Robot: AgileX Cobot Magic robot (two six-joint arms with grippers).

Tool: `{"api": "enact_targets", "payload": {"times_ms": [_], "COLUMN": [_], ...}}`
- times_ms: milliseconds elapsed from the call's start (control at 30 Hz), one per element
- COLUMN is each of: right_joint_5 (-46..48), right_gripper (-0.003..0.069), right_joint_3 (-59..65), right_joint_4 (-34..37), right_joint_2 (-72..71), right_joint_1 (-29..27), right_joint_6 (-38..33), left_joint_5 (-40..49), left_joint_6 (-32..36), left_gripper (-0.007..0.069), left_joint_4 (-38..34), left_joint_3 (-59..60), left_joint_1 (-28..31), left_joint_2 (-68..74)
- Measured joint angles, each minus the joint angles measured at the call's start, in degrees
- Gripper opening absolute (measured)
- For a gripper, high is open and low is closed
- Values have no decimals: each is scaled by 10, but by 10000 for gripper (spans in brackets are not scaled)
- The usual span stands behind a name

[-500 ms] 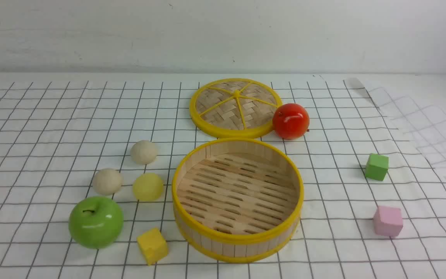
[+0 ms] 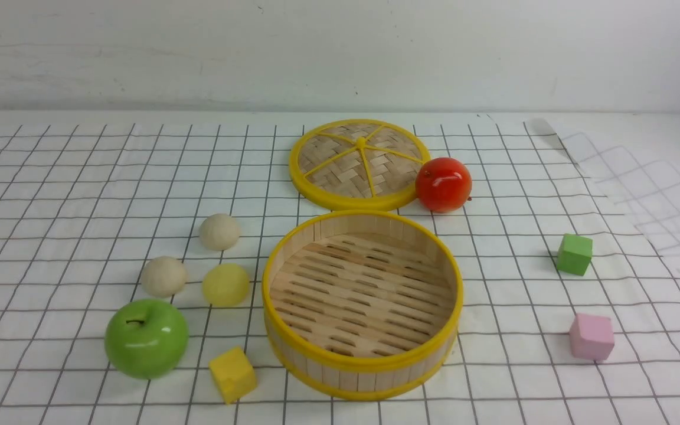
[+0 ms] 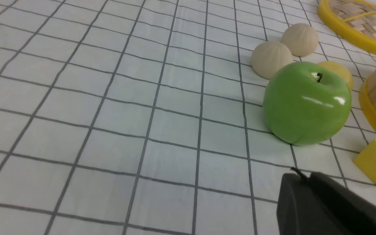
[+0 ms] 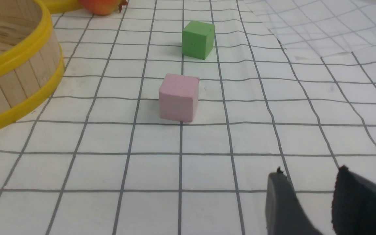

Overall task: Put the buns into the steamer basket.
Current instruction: Use the left arm to grab a steamed stuffed bun

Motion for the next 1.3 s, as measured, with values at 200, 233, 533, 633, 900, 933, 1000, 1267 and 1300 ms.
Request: {"api": "enact_targets", "payload": {"times_ms": [200, 233, 533, 633, 900, 933, 1000, 1267, 1300], "right_joint_5": [0, 0, 0, 0, 0, 0, 0, 0, 0], "right_gripper": [239, 239, 239, 239, 239, 239, 239, 239, 239], "right_joint_3": [0, 0, 0, 0, 0, 0, 0, 0, 0], "right_joint_4": [0, 0, 0, 0, 0, 0, 0, 0, 0], "right_joint_2": [0, 0, 0, 0, 0, 0, 0, 0, 0], "right_joint_1": [0, 0, 0, 0, 0, 0, 0, 0, 0], "right_joint_6": [0, 0, 0, 0, 0, 0, 0, 0, 0], "left_joint_5": [0, 0, -18, -49, -204, -239, -297, -291, -278], "left_joint_6": [0, 0, 0, 0, -14, -19, -24, -30, -30], "left_gripper": [36, 36, 41, 48, 56, 56, 57, 58, 59], "left_joint_4": [0, 0, 0, 3, 1, -5, -17, -48, -49], "left_joint_3": [0, 0, 0, 0, 0, 0, 0, -169, -190], "left_joint_1": [0, 0, 0, 0, 0, 0, 0, 0, 0], "left_joint_2": [0, 0, 0, 0, 0, 0, 0, 68, 80]}}
